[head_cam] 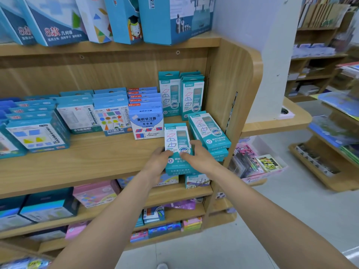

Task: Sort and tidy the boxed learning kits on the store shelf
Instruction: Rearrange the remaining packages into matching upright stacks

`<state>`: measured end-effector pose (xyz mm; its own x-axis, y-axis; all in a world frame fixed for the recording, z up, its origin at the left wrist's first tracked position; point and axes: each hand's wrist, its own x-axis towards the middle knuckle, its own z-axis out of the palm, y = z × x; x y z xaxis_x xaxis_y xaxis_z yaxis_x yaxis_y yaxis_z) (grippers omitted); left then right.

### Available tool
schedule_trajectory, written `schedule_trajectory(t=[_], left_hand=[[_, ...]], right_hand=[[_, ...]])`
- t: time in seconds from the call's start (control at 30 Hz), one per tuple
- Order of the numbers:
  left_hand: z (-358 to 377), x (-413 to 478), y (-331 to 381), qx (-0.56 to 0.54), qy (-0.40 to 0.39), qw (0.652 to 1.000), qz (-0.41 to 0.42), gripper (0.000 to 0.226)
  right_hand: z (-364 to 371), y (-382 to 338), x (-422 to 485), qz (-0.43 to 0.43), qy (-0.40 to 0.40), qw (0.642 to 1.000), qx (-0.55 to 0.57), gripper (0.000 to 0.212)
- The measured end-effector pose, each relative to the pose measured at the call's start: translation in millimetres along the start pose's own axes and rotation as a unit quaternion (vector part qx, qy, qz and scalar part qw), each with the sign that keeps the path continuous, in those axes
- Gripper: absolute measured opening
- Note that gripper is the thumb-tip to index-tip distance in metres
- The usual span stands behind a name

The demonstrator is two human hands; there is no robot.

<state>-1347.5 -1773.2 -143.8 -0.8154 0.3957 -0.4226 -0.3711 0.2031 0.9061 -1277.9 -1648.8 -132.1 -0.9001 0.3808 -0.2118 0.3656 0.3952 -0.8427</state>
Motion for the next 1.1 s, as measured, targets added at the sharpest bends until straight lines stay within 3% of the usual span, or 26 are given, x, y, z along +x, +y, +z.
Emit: schedule_trajectory(t=[0.3, 0.47, 0.63, 0.83, 0.93, 1.1], left_hand=[[-11.0, -8.1, -7.1, -0.045, -0.022, 0.999, -0.008, 0.033], [-20.6, -11.4, -2.8, -0.05, -0.037, 0.998, 0.009, 0.037], [-28.8, -12.5, -0.9, -0.019, -0.046, 0.997, 0.056, 0.055], [-34.9, -3.5, 11.2, 0.124, -0.035, 0.974, 0.188, 0.085], [-37.1, -1.6, 16.5, 0.105, 0.002, 0.97, 0.222, 0.083], [-54.5, 22.0, 17.3, 0.096, 0.049, 0.964, 0.245, 0.076]], right_hand=[[7.2, 3.7, -0.8, 0.076, -0.009, 0.991, 0.113, 0.043], [4.6, 4.4, -5.1, 0.088, -0.04, 0.974, 0.204, 0.015], [2.6, 1.3, -10.8, 0.006, -0.045, 0.978, 0.206, 0.033], [-5.6, -13.8, 5.1, -0.083, 0.038, 0.979, 0.184, 0.049], [-2.4, -23.7, 18.1, -0.144, 0.057, 0.978, 0.136, 0.065], [22.1, -34.7, 38.8, -0.184, 0.078, 0.972, 0.12, 0.06]])
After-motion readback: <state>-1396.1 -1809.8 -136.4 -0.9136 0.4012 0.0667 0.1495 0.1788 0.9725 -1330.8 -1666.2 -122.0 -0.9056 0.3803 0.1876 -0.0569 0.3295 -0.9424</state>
